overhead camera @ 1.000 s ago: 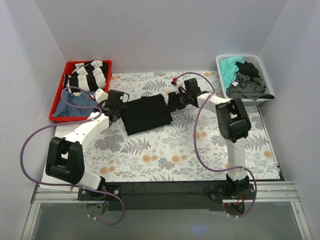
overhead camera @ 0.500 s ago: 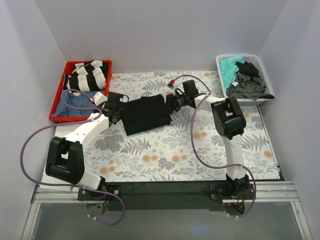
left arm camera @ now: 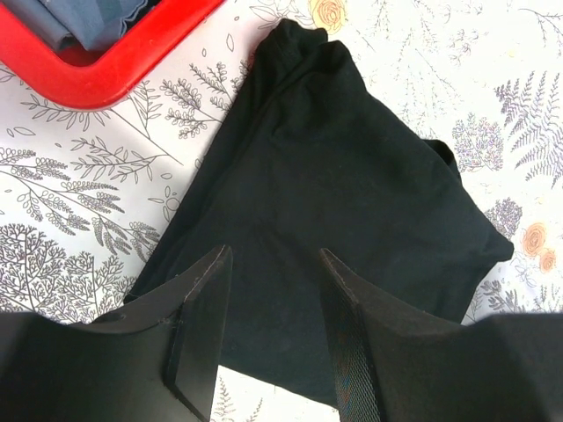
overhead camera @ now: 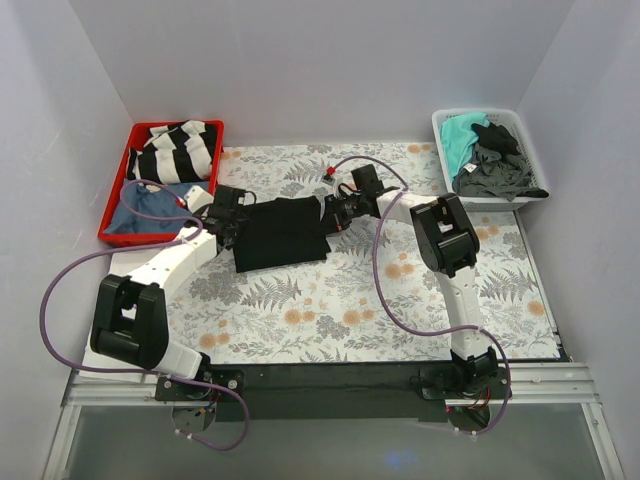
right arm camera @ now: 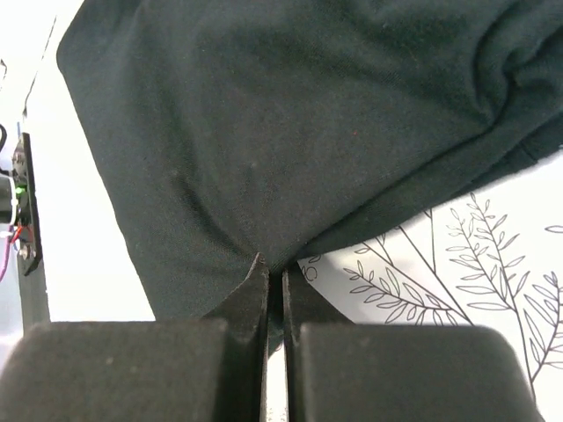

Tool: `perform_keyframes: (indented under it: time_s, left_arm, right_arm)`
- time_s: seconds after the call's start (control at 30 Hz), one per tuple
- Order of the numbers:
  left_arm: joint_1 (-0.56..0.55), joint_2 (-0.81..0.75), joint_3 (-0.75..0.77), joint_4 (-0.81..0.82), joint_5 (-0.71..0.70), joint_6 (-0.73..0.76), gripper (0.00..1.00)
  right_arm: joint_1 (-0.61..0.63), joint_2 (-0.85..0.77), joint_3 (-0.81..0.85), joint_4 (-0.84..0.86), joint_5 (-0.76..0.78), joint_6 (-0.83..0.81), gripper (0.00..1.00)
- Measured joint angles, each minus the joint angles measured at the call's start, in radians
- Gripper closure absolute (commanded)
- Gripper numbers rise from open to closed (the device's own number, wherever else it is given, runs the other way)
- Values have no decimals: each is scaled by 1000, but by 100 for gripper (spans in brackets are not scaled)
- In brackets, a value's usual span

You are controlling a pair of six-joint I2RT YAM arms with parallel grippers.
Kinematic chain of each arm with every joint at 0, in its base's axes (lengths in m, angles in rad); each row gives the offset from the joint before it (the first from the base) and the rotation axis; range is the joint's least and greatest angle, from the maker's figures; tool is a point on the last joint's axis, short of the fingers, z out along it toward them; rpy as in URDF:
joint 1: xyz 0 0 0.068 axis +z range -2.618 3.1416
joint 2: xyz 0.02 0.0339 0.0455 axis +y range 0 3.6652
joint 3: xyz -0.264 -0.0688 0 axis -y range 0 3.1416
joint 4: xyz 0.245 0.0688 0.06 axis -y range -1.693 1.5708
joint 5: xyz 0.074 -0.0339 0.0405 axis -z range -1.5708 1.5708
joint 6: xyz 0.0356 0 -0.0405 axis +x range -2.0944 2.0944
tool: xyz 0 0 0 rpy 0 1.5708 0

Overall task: Fold and stack the t-shirts
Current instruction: Put the neatly folded tshirt into the corner of the board with the right arm

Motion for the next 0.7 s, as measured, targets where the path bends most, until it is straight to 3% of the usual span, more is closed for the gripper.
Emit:
perform_keyframes:
  time_s: [0.27,0.7]
  left_arm:
    - [3,-14,-6,-1,0,0,57]
    - [3,-18,-7,1,3,-5,59]
  right_arm:
    - [13,-116,-111,-57,156,10,99]
    - [10,-502,-479,-243,667,64,99]
